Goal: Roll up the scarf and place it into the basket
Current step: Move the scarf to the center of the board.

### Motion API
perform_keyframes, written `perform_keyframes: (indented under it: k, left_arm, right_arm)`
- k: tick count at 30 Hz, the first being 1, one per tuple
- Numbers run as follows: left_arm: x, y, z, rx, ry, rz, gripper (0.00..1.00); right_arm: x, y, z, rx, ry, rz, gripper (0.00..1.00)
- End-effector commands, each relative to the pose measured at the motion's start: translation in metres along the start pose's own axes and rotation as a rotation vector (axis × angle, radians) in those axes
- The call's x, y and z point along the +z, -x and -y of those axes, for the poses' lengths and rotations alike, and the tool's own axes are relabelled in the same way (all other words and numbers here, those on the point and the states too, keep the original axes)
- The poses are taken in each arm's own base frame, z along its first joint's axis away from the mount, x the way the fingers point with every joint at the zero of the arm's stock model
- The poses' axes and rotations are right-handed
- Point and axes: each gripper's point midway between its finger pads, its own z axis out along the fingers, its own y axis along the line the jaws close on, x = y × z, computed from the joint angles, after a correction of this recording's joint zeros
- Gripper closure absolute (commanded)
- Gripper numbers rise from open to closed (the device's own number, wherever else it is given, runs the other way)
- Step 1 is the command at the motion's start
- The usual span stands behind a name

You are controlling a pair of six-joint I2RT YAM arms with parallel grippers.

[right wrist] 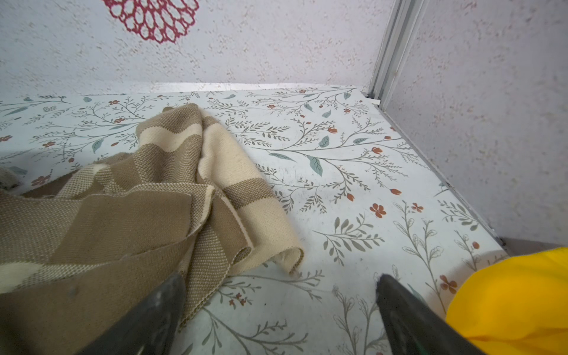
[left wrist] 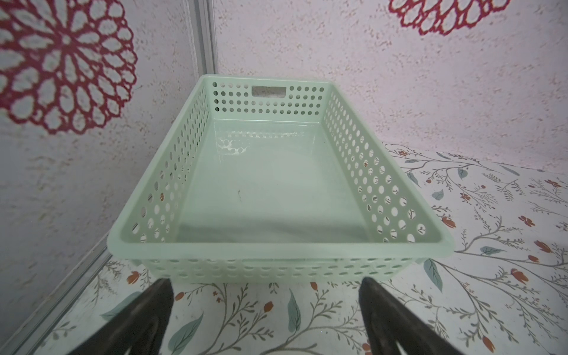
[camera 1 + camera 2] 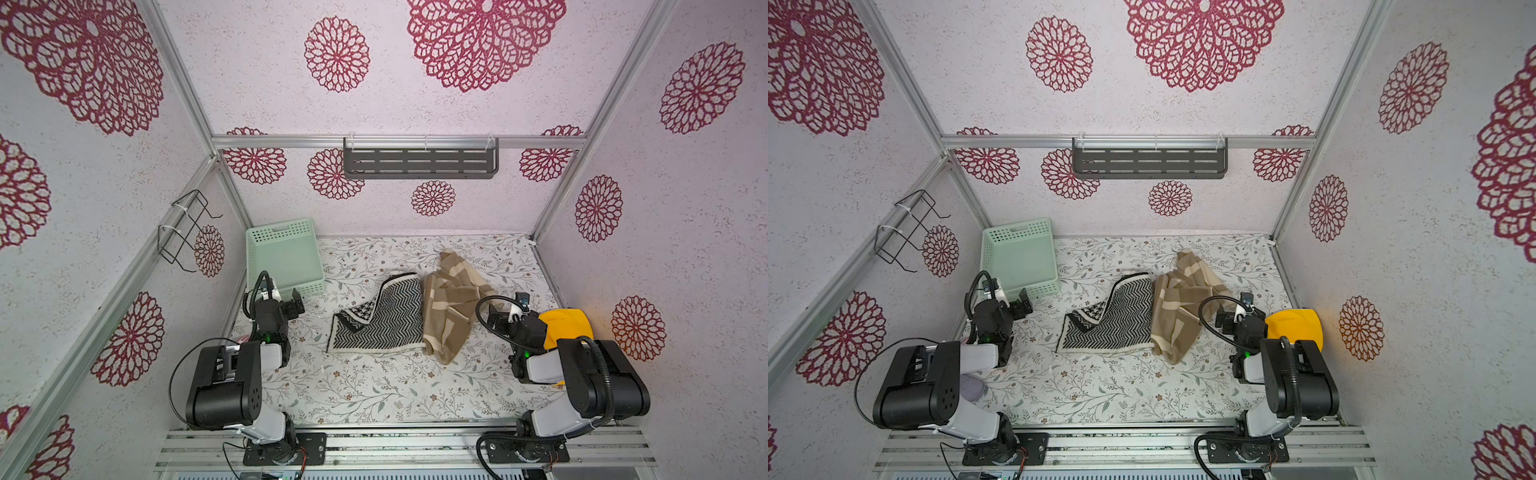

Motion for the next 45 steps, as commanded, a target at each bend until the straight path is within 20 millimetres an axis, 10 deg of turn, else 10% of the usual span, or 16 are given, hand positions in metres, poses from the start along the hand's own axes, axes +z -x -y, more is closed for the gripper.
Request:
perform_keyframes:
  k: [1, 18, 30, 37, 45]
  left_arm:
    - [0.001, 0.003, 0.001, 0.014, -0.001, 0.014, 0.03]
    - [0.000, 0.007, -0.003, 0.002, 0.017, 0.020, 0.03]
    - [-0.052, 0.078, -0.004, -0.148, 0.002, 0.051, 0.03]
    - [-0.086, 0.096, 0.073, -0.236, -0.251, -0.038, 0.03]
    - [-0.108, 0.055, 0.210, -0.119, -0.425, -0.235, 0.02]
  right_arm:
    - [0.001, 0.023, 0.002, 0.010, -0.009, 0.077, 0.01]
    - [-0.001, 0.025, 0.002, 0.009, -0.008, 0.079, 0.01]
    - [-0.029, 0.069, 0.018, 0.043, -0.104, 0.045, 0.01]
    - [-0.060, 0.094, 0.031, 0.147, -0.180, 0.033, 0.01]
    - [-0.063, 0.084, 0.022, 0.287, -0.164, -0.168, 0.01]
